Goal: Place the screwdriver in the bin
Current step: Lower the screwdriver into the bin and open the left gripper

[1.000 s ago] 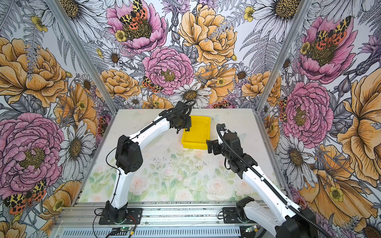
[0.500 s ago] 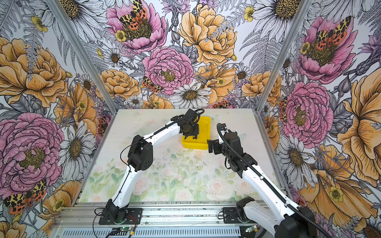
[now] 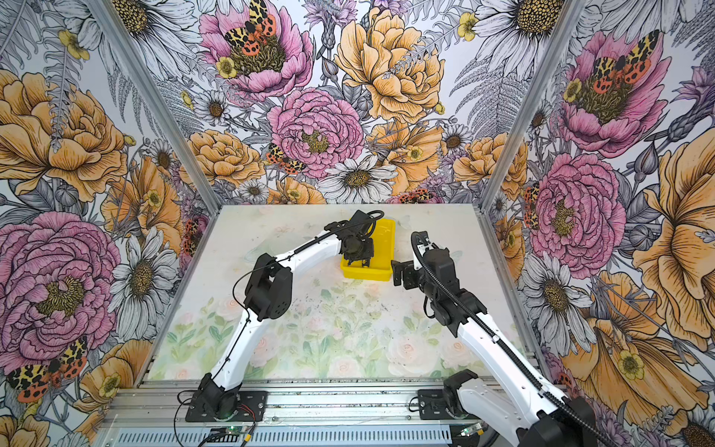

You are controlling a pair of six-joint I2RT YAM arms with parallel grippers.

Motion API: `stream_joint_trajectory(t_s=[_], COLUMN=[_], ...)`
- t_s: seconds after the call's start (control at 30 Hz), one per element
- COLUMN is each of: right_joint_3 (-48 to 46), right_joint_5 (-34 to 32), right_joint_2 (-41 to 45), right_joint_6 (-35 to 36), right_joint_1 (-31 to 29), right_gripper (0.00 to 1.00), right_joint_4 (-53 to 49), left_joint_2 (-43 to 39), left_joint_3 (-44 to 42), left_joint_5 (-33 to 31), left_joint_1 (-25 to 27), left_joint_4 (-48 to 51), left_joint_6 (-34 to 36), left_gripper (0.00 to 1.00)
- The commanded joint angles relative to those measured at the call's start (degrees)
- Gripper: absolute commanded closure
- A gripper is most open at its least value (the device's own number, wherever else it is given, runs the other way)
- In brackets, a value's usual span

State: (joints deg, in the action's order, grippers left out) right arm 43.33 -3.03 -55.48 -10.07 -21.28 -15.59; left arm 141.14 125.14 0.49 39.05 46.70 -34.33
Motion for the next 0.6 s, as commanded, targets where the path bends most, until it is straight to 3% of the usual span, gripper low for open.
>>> stream_joint_trajectory(t_s=[0.0,0.57], right_joint_3=[-0.87,-1.36], right_joint_5=[-1.0,-3.74], right_joint_2=[1.05,4.54], right_joint_6=[-0.21,1.37], right_joint_1=[0.45,3.01], right_gripper=[0.0,0.01], right_joint_4=[0.27,-1.84], left_joint_2=[0.44,2.73], left_joint_3=[0.27,0.14], left_joint_5=[-1.63,-4.36], left_joint_1=[0.31,0.07], left_joint_4=[-0.91,0.24], left_joint_6=[-1.01,-3.55], left_gripper=[0.93,0.85])
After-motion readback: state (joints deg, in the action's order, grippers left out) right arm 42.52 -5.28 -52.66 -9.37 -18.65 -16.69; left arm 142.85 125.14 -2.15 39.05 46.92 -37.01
